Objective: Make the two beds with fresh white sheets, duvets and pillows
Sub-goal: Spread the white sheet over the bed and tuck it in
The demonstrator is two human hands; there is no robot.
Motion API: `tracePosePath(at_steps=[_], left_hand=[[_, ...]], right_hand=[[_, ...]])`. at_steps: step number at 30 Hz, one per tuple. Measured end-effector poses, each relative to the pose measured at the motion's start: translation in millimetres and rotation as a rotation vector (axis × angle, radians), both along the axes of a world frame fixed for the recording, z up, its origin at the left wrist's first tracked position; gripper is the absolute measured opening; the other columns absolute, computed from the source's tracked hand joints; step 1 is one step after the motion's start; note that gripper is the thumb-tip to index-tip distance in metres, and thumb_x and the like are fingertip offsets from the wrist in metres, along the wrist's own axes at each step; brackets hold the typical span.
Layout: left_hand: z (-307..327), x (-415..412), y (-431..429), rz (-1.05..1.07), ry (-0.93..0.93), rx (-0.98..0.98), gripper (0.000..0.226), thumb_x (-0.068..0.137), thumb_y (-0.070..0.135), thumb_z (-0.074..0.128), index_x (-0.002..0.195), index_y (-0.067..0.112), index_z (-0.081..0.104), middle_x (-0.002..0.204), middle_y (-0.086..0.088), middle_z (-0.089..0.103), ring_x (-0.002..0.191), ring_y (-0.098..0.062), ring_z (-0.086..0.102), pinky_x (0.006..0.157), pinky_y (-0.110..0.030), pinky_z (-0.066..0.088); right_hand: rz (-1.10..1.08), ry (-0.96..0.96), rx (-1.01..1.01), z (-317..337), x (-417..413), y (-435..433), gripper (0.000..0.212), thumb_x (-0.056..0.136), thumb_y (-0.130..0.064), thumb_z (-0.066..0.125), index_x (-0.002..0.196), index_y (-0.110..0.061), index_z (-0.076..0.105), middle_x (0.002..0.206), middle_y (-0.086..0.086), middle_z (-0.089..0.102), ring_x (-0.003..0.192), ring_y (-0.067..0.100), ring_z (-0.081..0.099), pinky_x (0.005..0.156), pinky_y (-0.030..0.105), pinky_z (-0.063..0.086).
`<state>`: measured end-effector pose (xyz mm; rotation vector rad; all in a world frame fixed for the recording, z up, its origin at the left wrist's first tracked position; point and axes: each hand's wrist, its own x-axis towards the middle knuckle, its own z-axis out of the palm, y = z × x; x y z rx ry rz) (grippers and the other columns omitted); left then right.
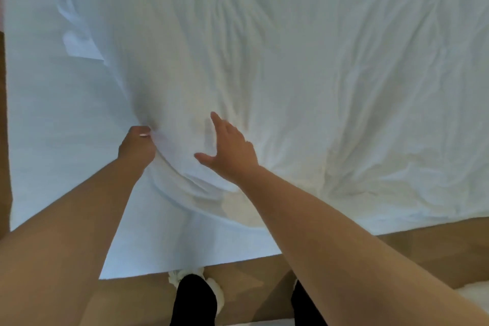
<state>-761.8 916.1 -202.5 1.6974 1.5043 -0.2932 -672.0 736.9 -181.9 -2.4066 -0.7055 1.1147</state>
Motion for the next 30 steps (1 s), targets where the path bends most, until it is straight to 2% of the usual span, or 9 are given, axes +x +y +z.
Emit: tracePosePath(at_steps=[2,5,7,10,15,19,22,26,30], left_hand=[[-15,3,17,0.086,-0.164,-0.098,0.025,0.094,0.007,0.048,0.103,0.024,0.064,0.115,-0.005,0.063,0.100,-0.026,0.059,0.090,-0.044,0.053],[-34,14,37,0.149,-0.289,-0.209,0.024,0.090,0.006,0.054,0.085,0.025,0.068,0.092,0.005,0.063,0.080,-0.018,0.055,0.069,-0.035,0.046],[-43,20,44,0.295,-0.313,-0.214,0.023,0.090,0.009,0.053,0.100,0.026,0.063,0.093,0.003,0.059,0.080,-0.018,0.053,0.066,-0.032,0.043],[-50,34,44,0.527,-0.322,-0.392,0.020,0.097,0.028,0.054,0.116,0.024,0.050,0.097,-0.003,0.052,0.077,-0.020,0.057,0.067,-0.037,0.048],[-31,110,19,0.347,-0.344,-0.762,0.057,0.078,0.063,0.068,0.112,0.018,0.065,0.117,-0.012,0.067,0.101,-0.025,0.065,0.094,-0.044,0.051],[-19,148,-3,0.348,-0.331,-0.615,0.067,0.071,0.054,0.080,0.123,0.015,0.061,0.108,-0.003,0.069,0.094,-0.023,0.067,0.076,-0.036,0.059],[-9,142,-12,0.352,-0.362,-0.290,0.066,0.075,0.041,0.081,0.128,0.015,0.052,0.108,-0.001,0.058,0.089,-0.021,0.059,0.053,-0.027,0.047],[27,95,-2,0.218,-0.255,0.018,0.066,0.074,0.049,0.077,0.124,0.009,0.057,0.121,-0.009,0.062,0.110,-0.030,0.059,0.089,-0.040,0.053],[95,14,41,0.274,-0.068,0.297,0.064,0.080,0.048,0.070,0.126,0.007,0.055,0.125,-0.012,0.060,0.115,-0.034,0.057,0.096,-0.038,0.047]], right_hand=[[-0.096,-0.032,-0.040,-13,0,48,0.069,0.089,-0.050,0.060,0.144,-0.019,0.032,0.138,0.007,0.046,0.126,0.028,0.045,0.100,0.045,0.040],[-0.146,-0.153,-0.045,-33,7,86,0.010,0.095,-0.018,0.047,0.100,-0.015,0.055,0.109,0.005,0.057,0.104,0.027,0.058,0.083,0.036,0.039],[-0.211,-0.164,0.006,-36,21,74,0.009,0.093,-0.014,0.046,0.086,-0.019,0.048,0.103,0.005,0.059,0.099,0.026,0.058,0.076,0.034,0.038],[-0.420,-0.224,-0.010,-43,58,23,0.007,0.095,-0.021,0.050,0.090,-0.021,0.056,0.107,0.007,0.062,0.101,0.028,0.057,0.072,0.028,0.033],[-0.605,-0.200,-0.119,-42,108,-36,0.026,0.096,-0.021,0.050,0.070,-0.019,0.047,0.073,-0.003,0.053,0.072,0.021,0.052,0.054,0.029,0.032],[-0.577,-0.187,-0.144,-39,124,-42,0.030,0.096,-0.020,0.051,0.066,-0.018,0.047,0.067,-0.002,0.050,0.059,0.014,0.045,0.052,0.027,0.033],[-0.468,-0.192,-0.201,-28,125,-45,0.030,0.096,-0.023,0.048,0.067,-0.017,0.046,0.068,-0.001,0.051,0.061,0.018,0.047,0.053,0.028,0.033],[-0.291,-0.194,-0.250,1,94,-31,0.030,0.094,-0.019,0.043,0.064,-0.016,0.042,0.066,-0.002,0.047,0.061,0.019,0.043,0.049,0.027,0.027],[-0.102,-0.116,-0.172,40,38,27,0.033,0.096,-0.018,0.043,0.064,-0.016,0.040,0.069,-0.005,0.044,0.074,0.021,0.047,0.052,0.026,0.025]])
